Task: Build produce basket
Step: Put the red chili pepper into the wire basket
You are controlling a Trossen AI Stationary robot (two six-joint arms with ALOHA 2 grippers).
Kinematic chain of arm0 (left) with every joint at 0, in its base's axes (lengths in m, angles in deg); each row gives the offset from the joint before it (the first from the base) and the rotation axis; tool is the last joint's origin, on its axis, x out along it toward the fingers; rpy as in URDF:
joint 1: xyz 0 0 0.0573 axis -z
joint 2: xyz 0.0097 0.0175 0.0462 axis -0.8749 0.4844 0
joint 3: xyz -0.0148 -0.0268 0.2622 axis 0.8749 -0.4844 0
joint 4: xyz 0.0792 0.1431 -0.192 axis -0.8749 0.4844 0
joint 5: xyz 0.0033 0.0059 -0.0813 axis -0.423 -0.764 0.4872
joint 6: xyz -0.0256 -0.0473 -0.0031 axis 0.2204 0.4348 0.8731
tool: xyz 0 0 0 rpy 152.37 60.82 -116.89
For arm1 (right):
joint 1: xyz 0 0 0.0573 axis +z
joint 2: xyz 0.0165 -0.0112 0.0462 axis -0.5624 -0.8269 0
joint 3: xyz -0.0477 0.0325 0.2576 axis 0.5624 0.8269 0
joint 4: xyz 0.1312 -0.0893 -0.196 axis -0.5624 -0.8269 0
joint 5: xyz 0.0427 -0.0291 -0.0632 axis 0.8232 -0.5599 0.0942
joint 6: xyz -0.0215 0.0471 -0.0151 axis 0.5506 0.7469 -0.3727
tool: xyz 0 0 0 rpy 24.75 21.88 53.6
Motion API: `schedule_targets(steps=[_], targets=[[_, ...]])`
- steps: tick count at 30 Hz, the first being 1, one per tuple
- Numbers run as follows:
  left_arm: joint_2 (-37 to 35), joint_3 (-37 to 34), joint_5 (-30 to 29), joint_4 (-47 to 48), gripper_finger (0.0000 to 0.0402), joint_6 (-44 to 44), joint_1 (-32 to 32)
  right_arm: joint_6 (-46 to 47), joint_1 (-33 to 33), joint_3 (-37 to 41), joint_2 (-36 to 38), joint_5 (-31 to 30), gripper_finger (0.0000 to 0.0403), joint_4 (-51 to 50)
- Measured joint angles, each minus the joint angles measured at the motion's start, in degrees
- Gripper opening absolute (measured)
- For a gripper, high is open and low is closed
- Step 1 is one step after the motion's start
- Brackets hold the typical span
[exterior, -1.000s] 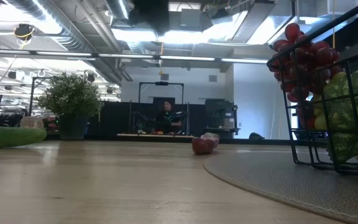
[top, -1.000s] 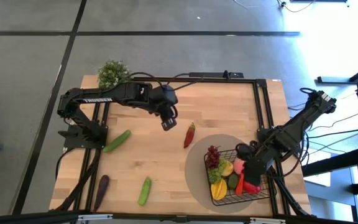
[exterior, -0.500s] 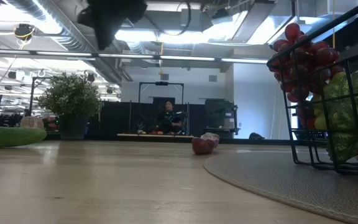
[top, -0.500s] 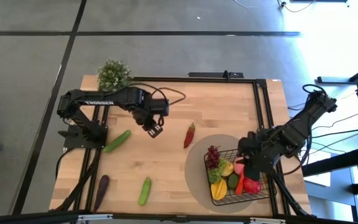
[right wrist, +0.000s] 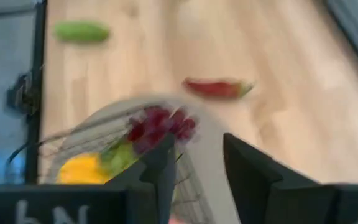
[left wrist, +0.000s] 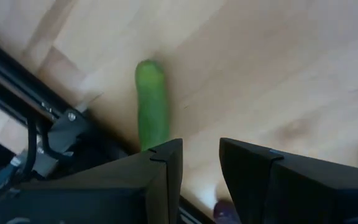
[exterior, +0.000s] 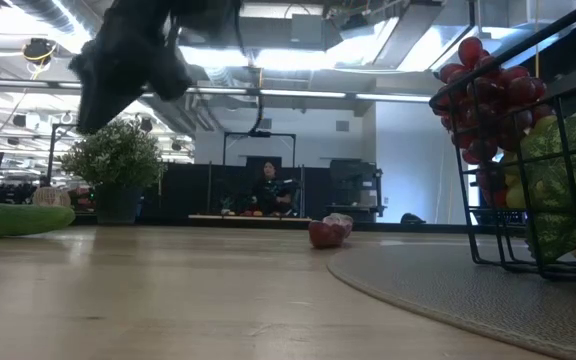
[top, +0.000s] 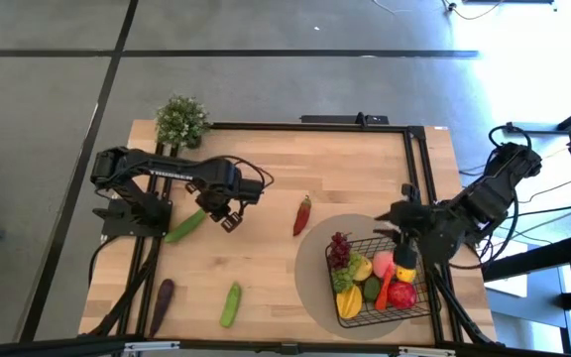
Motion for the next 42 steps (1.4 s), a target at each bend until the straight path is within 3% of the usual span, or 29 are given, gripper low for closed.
schedule_targets(steps=[6, 12, 19, 29, 42], targets=[[0.0, -6.7, 0.0, -2.9, 0.0095, 0.0, -1.3, -5.0, -4.4, -0.6, 1.0, -6.1, 0.0123, 0.0], [0.0, -11.7, 1.5, -5.7, 0.0095, -0.6, -4.2, -9.8, -9.2, -0.6, 1.1, -5.2, 0.0123, 0.4], [0.0, -15.8, -1.1, -12.1, 0.0095, -2.0, -7.4, -13.4, -12.1, -0.6, 1.1, -4.0, 0.0123, 1.5], [0.0, -18.7, -4.1, -14.3, 0.0095, -4.0, -9.0, -13.4, -14.0, -0.6, 1.1, -1.1, 0.0123, 1.5], [0.0, -23.1, -3.1, -18.7, 0.0095, -4.0, -9.0, -13.4, -14.9, -0.6, 1.1, -1.1, 0.0123, 1.5]])
